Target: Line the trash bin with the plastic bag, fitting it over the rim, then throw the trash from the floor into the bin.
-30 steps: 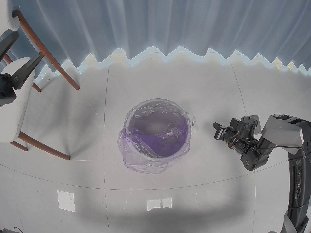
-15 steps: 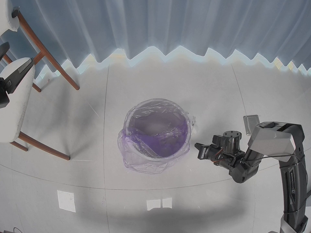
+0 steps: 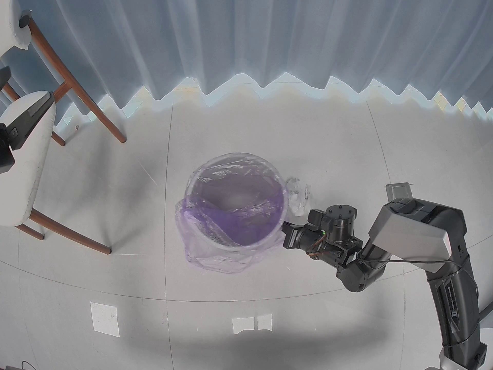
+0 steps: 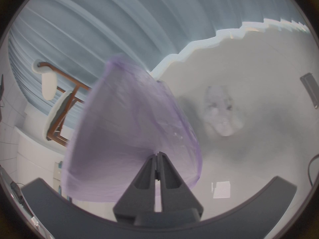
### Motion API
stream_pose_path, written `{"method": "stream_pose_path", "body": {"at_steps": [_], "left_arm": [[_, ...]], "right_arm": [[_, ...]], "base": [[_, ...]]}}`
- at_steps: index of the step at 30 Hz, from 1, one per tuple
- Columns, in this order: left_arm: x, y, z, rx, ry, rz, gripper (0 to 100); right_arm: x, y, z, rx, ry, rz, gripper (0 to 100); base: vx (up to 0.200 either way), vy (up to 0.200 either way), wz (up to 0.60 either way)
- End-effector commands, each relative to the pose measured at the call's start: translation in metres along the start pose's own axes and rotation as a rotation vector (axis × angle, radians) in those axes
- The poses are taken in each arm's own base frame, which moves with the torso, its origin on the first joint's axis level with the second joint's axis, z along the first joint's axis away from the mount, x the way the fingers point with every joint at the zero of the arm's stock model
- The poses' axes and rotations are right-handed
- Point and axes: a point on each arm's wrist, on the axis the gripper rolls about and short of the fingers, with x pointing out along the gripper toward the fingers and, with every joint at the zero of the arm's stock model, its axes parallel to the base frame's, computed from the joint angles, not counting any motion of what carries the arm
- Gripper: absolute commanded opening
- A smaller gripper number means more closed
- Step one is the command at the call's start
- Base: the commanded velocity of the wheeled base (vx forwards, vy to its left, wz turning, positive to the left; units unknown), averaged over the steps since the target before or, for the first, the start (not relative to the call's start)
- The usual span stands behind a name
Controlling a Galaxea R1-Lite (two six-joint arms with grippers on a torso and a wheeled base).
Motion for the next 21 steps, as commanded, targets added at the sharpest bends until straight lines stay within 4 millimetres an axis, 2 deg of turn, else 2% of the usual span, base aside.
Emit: {"method": "stream_pose_path", "body": {"at_steps": [1,4,9,11,12,16,17,21], "left_arm": [[0.002,-0.001,-0.002,-0.009,0.004,-0.017,100],[0.0,-0.002,-0.001,-0.001,0.0,-0.009,100],[-0.001,-0.001,-0.004,-0.004,0.005,-0.005,100],[-0.002,0.0,-0.004,-0.006,0.005,0.003,100],[-0.002,0.0,-0.004,-0.006,0.005,0.003,100],[-0.007,-0.001,-0.003,0.01,-0.006,0.035,100],[-0.007,-0.002,-0.003,0.012,-0.006,0.035,100],[-0.008,-0.005,-0.003,0.017,-0.004,0.024,100]], "right_arm": [[0.015,0.02,0.0,0.007,-0.029,0.061,0],[0.031,0.026,-0.001,0.014,-0.057,0.092,0],[0.029,0.021,-0.001,0.014,-0.056,0.078,0],[0.018,0.004,0.004,0.011,-0.055,0.028,0],[0.018,0.004,0.004,0.011,-0.055,0.028,0],[-0.007,-0.025,0.018,0.0,-0.054,-0.058,0],[-0.013,-0.031,0.022,-0.004,-0.053,-0.076,100],[-0.025,-0.046,0.036,0.01,-0.116,-0.107,100]], "base": [[0.0,0.0,0.0],[0.0,0.0,0.0],[0.0,0.0,0.0],[0.0,0.0,0.0],[0.0,0.0,0.0],[0.0,0.0,0.0],[0.0,0.0,0.0],[0.0,0.0,0.0]]}}
